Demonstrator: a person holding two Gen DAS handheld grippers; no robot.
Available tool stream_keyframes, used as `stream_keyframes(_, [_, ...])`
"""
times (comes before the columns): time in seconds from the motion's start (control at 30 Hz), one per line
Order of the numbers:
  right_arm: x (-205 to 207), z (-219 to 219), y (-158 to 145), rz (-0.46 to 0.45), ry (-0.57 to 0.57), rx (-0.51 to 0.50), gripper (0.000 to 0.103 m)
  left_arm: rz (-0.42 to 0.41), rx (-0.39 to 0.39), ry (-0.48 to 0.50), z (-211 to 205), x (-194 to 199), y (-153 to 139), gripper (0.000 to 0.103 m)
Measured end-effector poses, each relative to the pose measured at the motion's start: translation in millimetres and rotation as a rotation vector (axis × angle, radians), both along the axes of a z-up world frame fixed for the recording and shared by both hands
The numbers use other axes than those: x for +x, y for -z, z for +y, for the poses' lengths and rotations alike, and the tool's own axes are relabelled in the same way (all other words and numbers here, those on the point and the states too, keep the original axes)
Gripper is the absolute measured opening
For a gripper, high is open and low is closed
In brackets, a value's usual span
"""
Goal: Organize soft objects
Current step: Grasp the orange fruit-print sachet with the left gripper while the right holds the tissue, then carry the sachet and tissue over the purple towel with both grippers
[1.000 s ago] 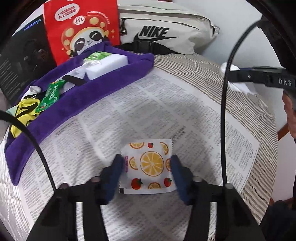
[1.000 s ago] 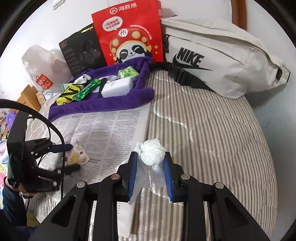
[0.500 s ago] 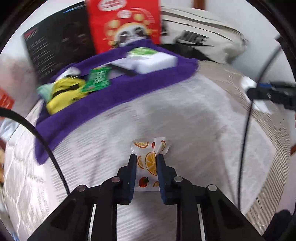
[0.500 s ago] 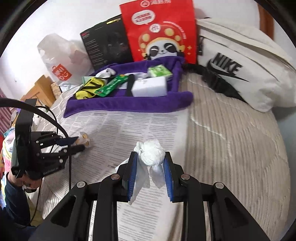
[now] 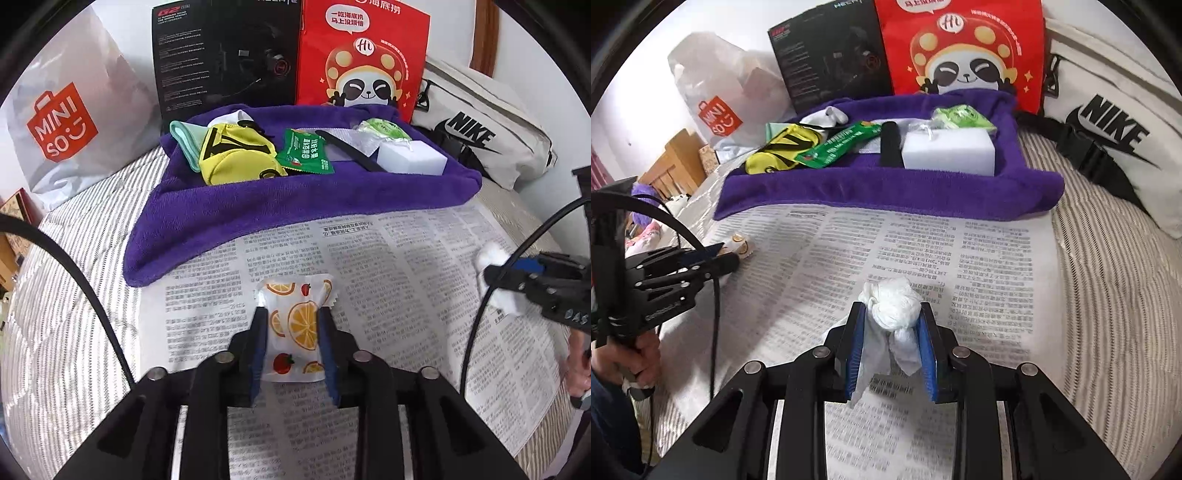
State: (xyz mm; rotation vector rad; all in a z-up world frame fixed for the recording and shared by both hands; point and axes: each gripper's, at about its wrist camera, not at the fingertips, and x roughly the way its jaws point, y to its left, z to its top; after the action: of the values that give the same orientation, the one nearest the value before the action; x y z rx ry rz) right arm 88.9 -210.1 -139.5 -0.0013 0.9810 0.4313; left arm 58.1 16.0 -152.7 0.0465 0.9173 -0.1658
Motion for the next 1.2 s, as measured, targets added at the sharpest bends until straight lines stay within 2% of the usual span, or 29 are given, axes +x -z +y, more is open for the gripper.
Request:
stream_keyframes(0.07, [0.4, -0.8, 1.7, -0.020, 0.007, 0.010, 0.028, -0.011, -0.005, -0.005, -1.3, 1.8, 1.0, 0.033])
stream_keyframes(0.23, [0.5, -0.1, 4.5, -0.062, 0.006, 0.017, 0.030, -0.031, 0.031, -0.014, -6.6, 2.4, 1.7, 0.035])
stream_keyframes(0.4, [2.1, 2.0, 5.3, -0.072, 0.013, 0.006, 0.030, -0.028, 0.006, -0.017, -2.6, 2.7, 0.9, 0.036])
stream_keyframes(0.67, [0.6, 14.5, 5.6, -0.099, 0.007, -0.091, 0.030, -0.027, 0.020, -0.015, -6.1, 3.3, 2.0, 0.038])
stream_keyframes(0.83, [1.1, 12.8, 5.6, -0.095, 0.008, -0.083, 0.030, -0.025, 0.018, -0.017, -6.2, 4.3, 2.7, 0.040])
stream_keyframes(1.07, [1.5, 10.0, 5.7, -0.089, 0.009, -0.060, 0.030, -0.025, 0.010, -0.016, -5.3, 5.7, 3.0, 0.039])
stream_keyframes(1.2, [3.2, 11.8, 3.3, -0.071, 0.012, -0.070, 0.029, -0.022, 0.005, -0.007, -5.3, 6.7, 2.0, 0.033])
